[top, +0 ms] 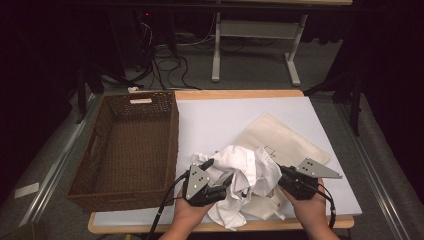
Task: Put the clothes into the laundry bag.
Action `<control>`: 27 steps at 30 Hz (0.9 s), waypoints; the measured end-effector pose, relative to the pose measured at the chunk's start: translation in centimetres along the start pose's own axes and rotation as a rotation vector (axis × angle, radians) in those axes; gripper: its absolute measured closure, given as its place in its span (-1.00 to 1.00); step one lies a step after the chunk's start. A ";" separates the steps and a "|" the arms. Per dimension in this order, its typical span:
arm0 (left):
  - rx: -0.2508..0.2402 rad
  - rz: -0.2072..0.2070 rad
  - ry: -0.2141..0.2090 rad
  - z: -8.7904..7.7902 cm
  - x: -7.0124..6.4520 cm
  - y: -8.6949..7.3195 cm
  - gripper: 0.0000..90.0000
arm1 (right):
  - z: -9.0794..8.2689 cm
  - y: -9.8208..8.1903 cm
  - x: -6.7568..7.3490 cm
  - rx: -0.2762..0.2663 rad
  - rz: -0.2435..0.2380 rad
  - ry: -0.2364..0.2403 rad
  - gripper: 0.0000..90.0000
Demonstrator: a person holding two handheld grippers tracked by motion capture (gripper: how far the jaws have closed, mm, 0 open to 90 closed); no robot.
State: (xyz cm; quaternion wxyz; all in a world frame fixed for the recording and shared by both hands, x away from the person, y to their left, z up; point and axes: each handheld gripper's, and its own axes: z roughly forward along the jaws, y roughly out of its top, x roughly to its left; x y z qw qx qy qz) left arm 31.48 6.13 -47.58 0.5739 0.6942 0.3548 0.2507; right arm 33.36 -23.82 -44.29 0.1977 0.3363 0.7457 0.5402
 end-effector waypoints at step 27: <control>0.213 0.025 -0.093 5.0 -4.9 -2.2 0.98 | 0.4 -0.1 0.1 0.005 0.015 -0.003 0.90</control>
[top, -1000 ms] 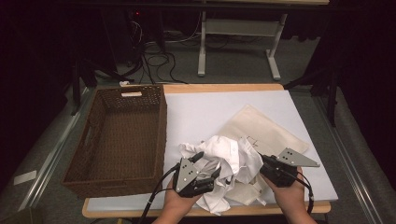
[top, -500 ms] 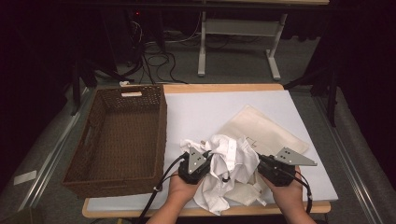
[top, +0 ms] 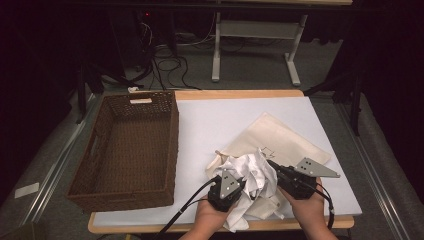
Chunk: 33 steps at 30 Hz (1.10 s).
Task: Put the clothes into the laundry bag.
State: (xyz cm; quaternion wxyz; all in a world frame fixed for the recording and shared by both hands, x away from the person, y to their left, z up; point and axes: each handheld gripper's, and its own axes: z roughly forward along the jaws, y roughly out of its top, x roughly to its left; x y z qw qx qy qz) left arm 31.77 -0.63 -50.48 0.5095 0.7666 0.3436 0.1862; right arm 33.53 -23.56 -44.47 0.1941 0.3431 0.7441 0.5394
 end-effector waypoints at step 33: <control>-0.023 -0.011 0.097 0.6 0.7 0.6 0.50 | -1.7 1.0 0.1 -0.097 -0.004 0.033 0.94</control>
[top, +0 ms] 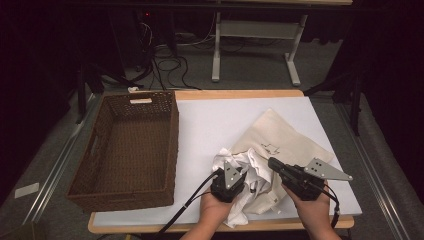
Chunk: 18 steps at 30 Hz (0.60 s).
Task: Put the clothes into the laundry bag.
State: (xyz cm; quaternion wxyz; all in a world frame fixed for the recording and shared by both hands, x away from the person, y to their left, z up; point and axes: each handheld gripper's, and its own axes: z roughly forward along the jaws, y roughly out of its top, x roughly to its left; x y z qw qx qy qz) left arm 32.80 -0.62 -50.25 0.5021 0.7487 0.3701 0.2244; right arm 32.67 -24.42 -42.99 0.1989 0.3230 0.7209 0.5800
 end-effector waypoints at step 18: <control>0.071 -0.123 -0.019 0.3 5.1 -0.3 0.00 | 0.4 -0.3 -0.2 0.027 0.008 0.002 0.94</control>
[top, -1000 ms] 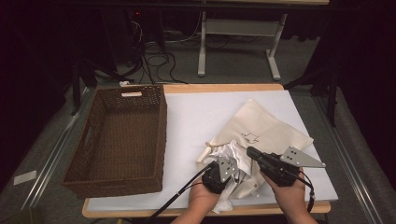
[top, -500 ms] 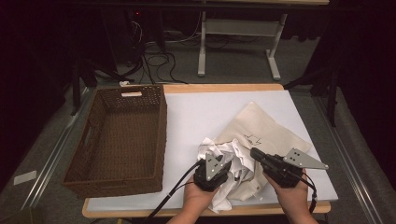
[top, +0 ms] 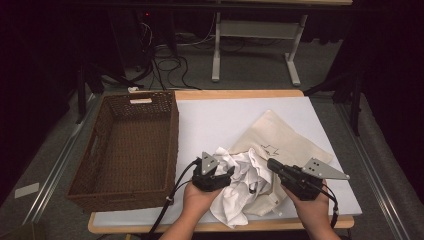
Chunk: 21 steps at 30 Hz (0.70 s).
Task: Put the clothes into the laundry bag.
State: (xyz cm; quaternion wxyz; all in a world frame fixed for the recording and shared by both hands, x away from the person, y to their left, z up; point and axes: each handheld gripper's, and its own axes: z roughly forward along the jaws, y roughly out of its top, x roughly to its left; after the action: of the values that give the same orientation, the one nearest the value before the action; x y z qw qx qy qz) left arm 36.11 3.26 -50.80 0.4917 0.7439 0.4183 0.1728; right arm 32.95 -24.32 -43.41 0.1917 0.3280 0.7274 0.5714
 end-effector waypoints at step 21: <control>-0.153 0.030 0.054 -3.5 -3.4 0.1 0.80 | 3.6 2.1 0.3 0.032 -0.020 0.017 0.95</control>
State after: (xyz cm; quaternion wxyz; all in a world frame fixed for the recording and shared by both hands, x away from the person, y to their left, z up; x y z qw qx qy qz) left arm 31.83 2.64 -48.58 0.5329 0.7056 0.4056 0.2314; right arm 35.65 -21.30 -42.35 0.1861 0.3188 0.7415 0.5603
